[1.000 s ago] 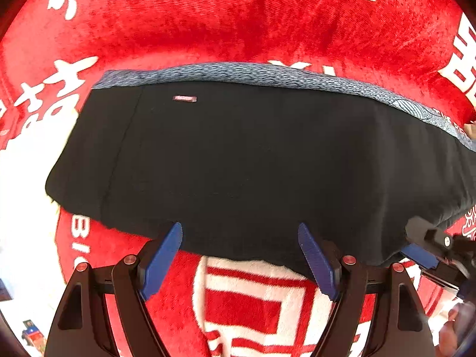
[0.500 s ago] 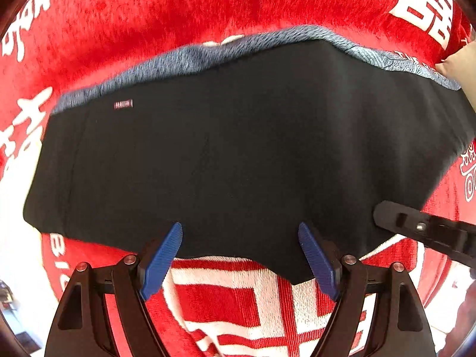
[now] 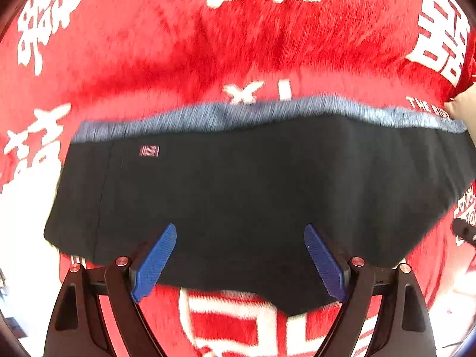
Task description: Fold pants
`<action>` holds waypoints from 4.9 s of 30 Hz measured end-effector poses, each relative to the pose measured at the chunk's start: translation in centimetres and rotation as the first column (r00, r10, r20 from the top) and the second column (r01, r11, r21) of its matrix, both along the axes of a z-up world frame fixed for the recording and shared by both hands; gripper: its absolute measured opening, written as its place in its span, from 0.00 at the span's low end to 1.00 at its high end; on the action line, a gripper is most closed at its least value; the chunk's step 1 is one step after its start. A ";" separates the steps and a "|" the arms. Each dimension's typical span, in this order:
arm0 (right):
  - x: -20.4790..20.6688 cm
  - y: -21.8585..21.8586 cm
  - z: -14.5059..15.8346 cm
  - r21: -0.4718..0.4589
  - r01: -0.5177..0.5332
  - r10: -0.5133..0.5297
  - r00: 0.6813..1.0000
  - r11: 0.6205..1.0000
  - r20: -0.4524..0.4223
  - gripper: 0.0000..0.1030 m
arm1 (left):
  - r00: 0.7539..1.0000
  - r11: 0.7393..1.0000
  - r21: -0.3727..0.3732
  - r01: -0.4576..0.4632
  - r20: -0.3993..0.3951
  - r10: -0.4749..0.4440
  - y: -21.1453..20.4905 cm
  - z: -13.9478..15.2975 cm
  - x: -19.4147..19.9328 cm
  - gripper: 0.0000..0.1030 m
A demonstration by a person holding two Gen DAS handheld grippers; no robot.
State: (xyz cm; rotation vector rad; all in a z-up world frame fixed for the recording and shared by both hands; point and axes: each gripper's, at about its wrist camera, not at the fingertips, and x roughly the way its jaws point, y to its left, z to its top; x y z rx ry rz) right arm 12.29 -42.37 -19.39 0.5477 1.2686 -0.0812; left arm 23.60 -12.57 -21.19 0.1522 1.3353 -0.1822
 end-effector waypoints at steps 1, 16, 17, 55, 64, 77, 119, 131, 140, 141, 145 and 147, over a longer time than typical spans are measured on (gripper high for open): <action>0.5 -0.7 0.0 -0.011 0.006 -0.006 1.000 1.000 0.000 0.34 | 1.000 1.000 0.007 -0.002 0.006 0.002 -0.7 -0.1 0.7 0.86; 14.4 -1.1 -5.5 -0.177 -0.140 0.138 0.990 0.974 -0.025 0.30 | 0.992 0.992 0.032 -0.124 0.014 0.123 -6.3 -5.0 8.0 0.94; 14.9 -1.6 -5.7 -0.186 -0.132 0.132 0.991 0.974 -0.013 0.29 | 0.989 0.988 0.036 -0.150 0.017 0.150 -6.0 -5.2 8.3 0.98; 4.7 -16.4 -3.0 -0.475 0.098 -0.158 0.984 0.874 -0.087 0.65 | 0.959 0.939 0.198 -0.281 0.103 0.265 1.6 -4.2 10.2 1.00; 1.9 -7.2 0.3 -0.404 -0.007 -0.011 0.999 0.915 -0.042 0.65 | 0.957 0.934 0.210 -0.289 0.089 0.276 8.2 -1.4 6.8 1.00; 1.4 6.6 1.2 -0.309 -0.239 0.243 0.970 0.920 -0.026 0.65 | 0.966 0.934 0.247 -0.258 0.048 0.254 11.3 -5.6 2.5 1.00; -6.6 0.7 -0.8 -0.106 0.006 -0.022 0.989 0.994 -0.149 0.66 | 0.988 0.991 0.088 0.100 -0.123 -0.089 -6.6 1.2 -4.9 1.00; -8.1 -7.6 -1.4 0.021 0.169 -0.166 0.980 0.985 -0.110 0.67 | 0.974 0.979 0.062 0.193 -0.133 -0.183 -15.6 0.8 -5.1 1.00; -9.5 -13.5 -2.3 0.200 0.294 -0.291 0.956 0.935 -0.041 0.67 | 0.967 0.974 0.052 0.219 -0.144 -0.209 -20.7 0.2 -4.8 1.00; -9.8 -14.3 -2.4 0.225 0.314 -0.315 0.949 0.922 -0.032 0.67 | 0.966 0.973 0.051 0.223 -0.144 -0.214 -21.1 0.2 -4.8 1.00; -10.3 -16.5 -2.9 0.247 0.354 -0.358 0.933 0.902 -0.027 0.67 | 0.965 0.972 0.033 0.232 -0.129 -0.226 -23.1 0.5 -4.4 1.00; -10.4 -17.6 -3.3 0.249 0.376 -0.382 0.924 0.893 -0.024 0.67 | 0.971 0.979 -0.016 0.203 -0.127 -0.203 -23.9 0.9 -3.7 1.00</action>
